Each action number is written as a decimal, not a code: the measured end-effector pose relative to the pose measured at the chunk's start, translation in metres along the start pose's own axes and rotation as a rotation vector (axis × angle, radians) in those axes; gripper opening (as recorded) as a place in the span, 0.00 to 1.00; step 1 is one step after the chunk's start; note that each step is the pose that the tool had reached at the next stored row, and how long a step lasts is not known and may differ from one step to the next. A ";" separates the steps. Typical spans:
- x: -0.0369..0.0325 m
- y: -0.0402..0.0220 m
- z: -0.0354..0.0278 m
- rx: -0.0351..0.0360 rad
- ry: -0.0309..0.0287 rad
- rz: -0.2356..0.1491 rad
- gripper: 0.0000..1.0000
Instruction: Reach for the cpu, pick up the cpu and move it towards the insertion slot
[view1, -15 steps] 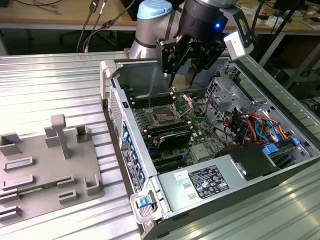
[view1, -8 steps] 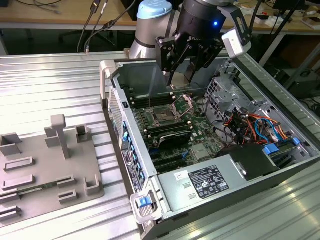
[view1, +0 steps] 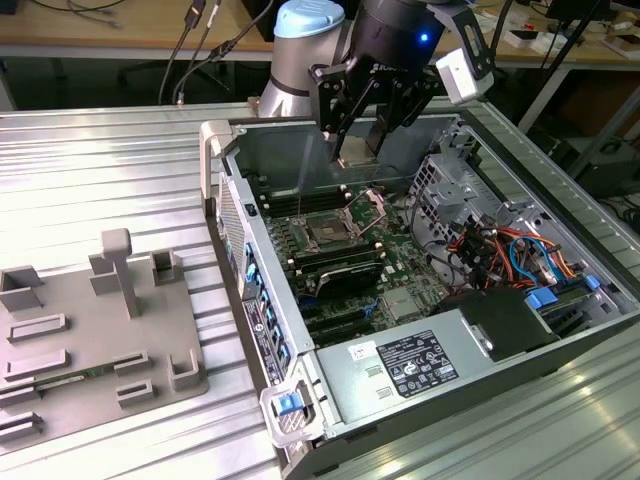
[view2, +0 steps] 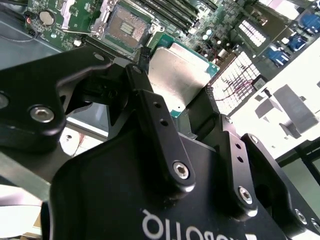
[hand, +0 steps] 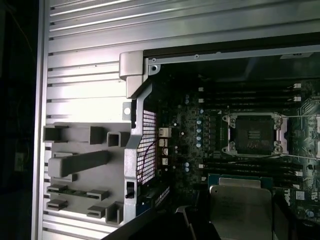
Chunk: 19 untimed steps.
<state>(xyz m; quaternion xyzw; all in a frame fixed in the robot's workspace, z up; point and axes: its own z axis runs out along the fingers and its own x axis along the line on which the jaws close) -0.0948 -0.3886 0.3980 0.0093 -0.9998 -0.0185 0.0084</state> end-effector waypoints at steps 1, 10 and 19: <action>-0.0005 0.0013 0.0001 0.0000 0.0000 0.000 0.55; -0.0050 0.0096 0.0007 0.0000 0.0000 0.000 0.55; -0.0109 0.0224 0.0019 -0.0001 -0.0002 0.000 0.55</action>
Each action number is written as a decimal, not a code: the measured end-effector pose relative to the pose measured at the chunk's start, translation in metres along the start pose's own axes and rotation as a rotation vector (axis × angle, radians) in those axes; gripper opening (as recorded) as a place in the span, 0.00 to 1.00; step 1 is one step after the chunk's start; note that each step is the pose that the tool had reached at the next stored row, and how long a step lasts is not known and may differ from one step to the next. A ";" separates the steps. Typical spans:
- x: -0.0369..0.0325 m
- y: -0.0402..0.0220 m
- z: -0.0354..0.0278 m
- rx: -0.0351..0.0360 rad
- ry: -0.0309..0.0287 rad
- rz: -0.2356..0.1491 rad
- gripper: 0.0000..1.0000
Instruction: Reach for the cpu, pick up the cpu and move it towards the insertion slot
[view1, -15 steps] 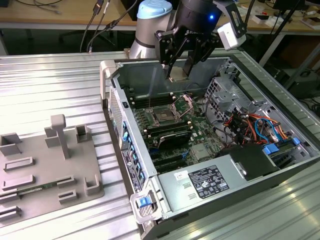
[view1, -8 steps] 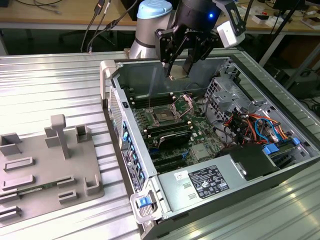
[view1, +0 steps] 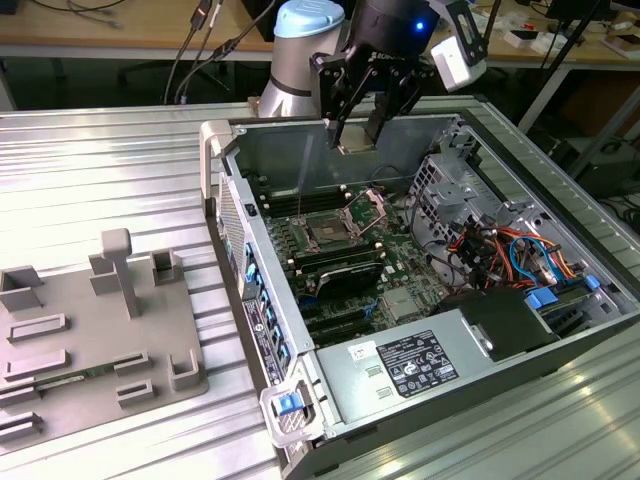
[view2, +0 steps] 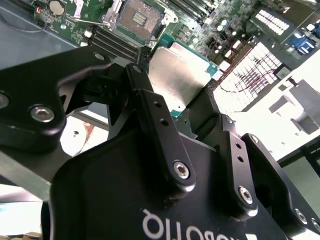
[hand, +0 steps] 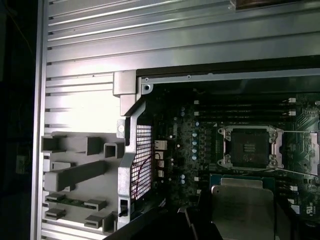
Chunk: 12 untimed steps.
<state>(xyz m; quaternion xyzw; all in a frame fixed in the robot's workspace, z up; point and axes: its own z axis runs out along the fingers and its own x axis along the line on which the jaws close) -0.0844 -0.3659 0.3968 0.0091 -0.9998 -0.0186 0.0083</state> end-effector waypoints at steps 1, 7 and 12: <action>-0.0009 0.0016 0.0001 0.0000 0.0000 0.000 0.55; -0.0086 0.0094 0.0008 -0.0026 -0.0001 0.000 0.55; -0.0145 0.0152 0.0014 -0.0032 -0.0002 0.000 0.55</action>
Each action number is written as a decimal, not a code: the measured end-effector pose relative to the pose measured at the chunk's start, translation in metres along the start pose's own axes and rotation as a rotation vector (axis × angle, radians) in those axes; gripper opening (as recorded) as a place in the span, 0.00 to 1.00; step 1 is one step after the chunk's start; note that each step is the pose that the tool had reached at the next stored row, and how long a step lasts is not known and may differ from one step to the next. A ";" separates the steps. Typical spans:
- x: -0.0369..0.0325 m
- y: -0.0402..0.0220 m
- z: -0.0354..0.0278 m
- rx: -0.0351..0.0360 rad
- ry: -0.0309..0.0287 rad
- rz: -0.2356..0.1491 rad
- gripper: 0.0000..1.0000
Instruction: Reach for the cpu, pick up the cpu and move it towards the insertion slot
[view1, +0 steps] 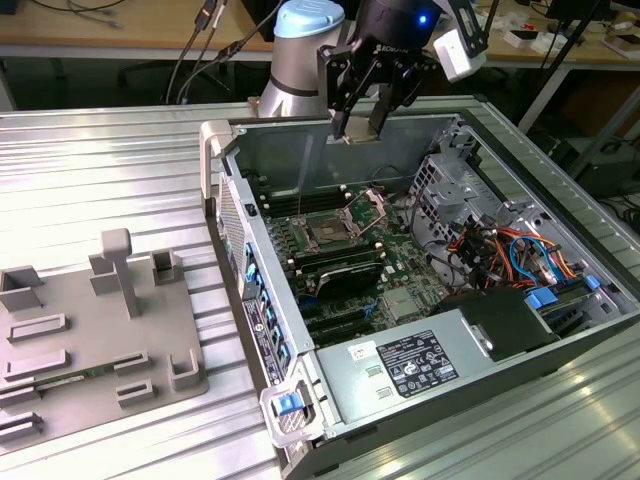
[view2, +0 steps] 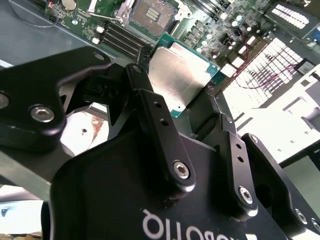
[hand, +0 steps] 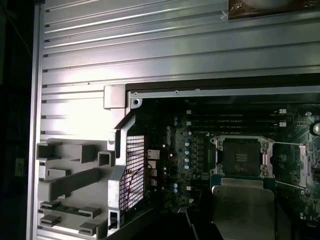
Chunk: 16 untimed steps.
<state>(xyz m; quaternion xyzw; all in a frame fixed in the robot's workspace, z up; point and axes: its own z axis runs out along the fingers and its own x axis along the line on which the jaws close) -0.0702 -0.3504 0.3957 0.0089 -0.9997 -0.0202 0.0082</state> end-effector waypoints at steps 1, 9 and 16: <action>-0.0015 0.0016 0.0002 -0.0002 -0.0001 0.000 0.55; -0.0063 0.0133 0.0017 -0.0009 -0.0018 0.001 0.55; -0.0078 0.0194 0.0026 -0.0012 -0.0032 0.001 0.55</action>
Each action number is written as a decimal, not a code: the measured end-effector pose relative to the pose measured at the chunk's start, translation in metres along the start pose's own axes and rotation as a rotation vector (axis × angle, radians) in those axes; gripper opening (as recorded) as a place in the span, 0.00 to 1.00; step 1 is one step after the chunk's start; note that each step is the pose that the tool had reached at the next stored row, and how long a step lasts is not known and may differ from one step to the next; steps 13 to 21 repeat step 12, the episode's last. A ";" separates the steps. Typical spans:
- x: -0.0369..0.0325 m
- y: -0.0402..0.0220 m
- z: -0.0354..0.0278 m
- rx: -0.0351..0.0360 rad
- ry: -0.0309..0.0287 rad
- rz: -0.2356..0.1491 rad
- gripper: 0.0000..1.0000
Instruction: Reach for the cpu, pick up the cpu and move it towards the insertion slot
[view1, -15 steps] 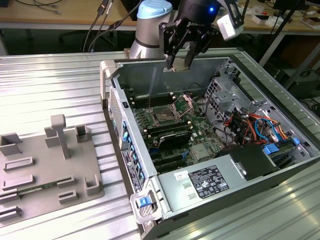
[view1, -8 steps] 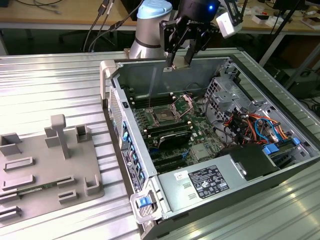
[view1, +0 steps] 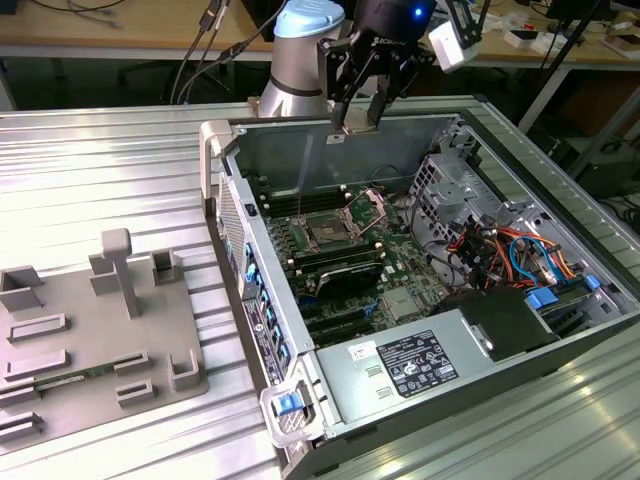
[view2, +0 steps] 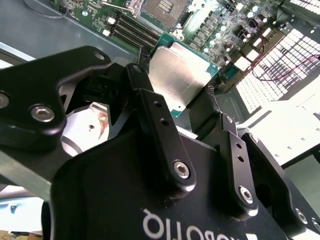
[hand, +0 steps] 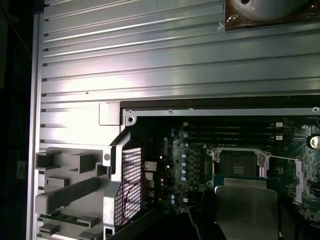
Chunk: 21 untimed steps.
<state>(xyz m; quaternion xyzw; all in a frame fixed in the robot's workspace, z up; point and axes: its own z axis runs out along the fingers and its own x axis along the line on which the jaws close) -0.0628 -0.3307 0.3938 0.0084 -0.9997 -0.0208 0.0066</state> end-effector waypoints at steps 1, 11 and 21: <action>-0.0006 0.0006 0.0001 0.0000 0.0000 0.000 0.55; -0.0028 0.0024 0.0003 -0.0001 0.0000 -0.001 0.55; -0.0028 0.0024 0.0002 0.0000 0.0000 -0.001 0.55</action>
